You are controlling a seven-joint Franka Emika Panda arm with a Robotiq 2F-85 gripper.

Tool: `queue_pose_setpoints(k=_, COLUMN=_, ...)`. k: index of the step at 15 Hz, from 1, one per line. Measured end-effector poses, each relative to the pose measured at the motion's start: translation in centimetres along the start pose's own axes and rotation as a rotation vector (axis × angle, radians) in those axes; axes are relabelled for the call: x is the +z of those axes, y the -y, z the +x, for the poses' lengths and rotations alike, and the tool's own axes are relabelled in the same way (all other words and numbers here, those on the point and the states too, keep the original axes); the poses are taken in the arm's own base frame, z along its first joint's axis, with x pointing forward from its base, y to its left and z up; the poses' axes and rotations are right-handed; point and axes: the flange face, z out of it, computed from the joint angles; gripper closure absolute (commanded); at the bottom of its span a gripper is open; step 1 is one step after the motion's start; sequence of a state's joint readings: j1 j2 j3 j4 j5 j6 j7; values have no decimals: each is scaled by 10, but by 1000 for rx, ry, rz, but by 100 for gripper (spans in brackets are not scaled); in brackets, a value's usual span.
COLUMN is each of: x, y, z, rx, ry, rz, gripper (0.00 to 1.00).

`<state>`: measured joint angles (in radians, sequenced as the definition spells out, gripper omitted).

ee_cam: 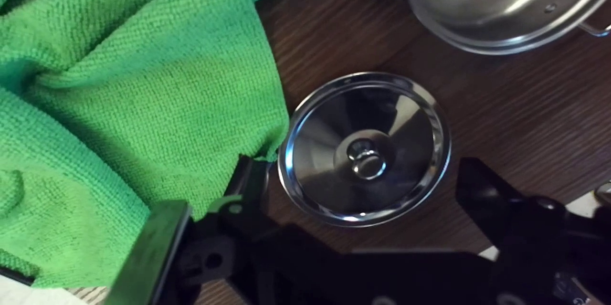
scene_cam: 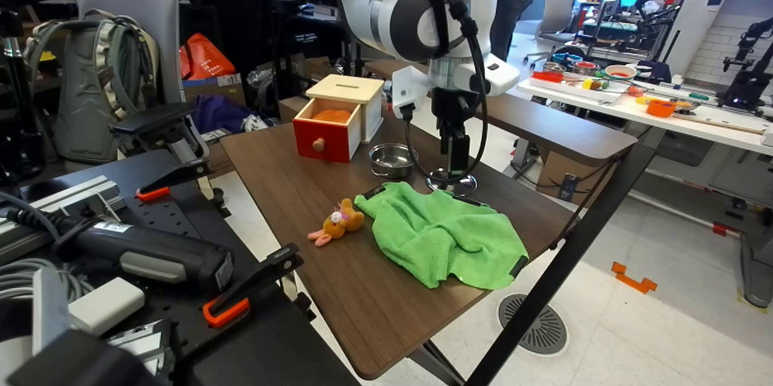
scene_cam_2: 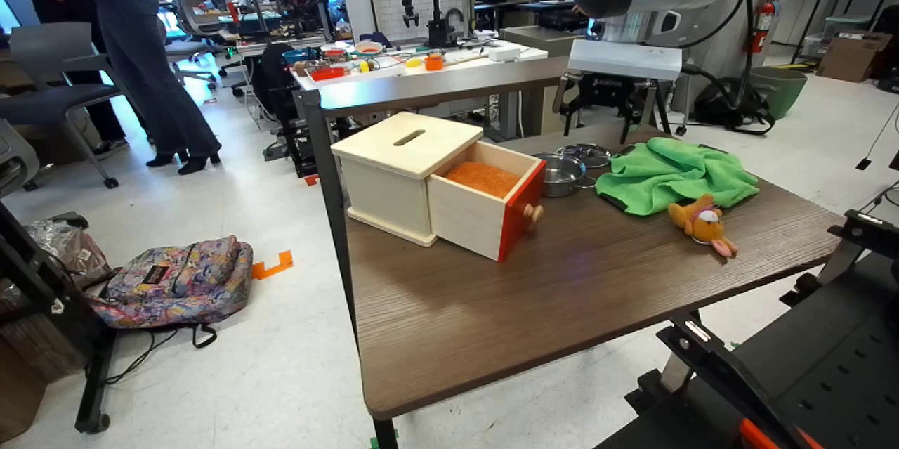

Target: Pick up the lid and close the pot

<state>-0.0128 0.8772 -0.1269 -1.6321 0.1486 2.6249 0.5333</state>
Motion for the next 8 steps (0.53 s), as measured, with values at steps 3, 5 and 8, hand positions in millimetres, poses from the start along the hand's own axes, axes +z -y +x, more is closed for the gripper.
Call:
queue_pose_setpoints(k=3, x=9, y=-4, z=-2, rx=3, ry=11, rz=-9, gripper=25)
queue_pose_setpoints(k=5, x=16, y=-6, z=-4, rx=3, ry=19, rz=-17, gripper=30)
queue_pose_setpoints(k=8, x=23, y=-8, z=-7, rx=2, ry=26, rz=-23, gripper=56)
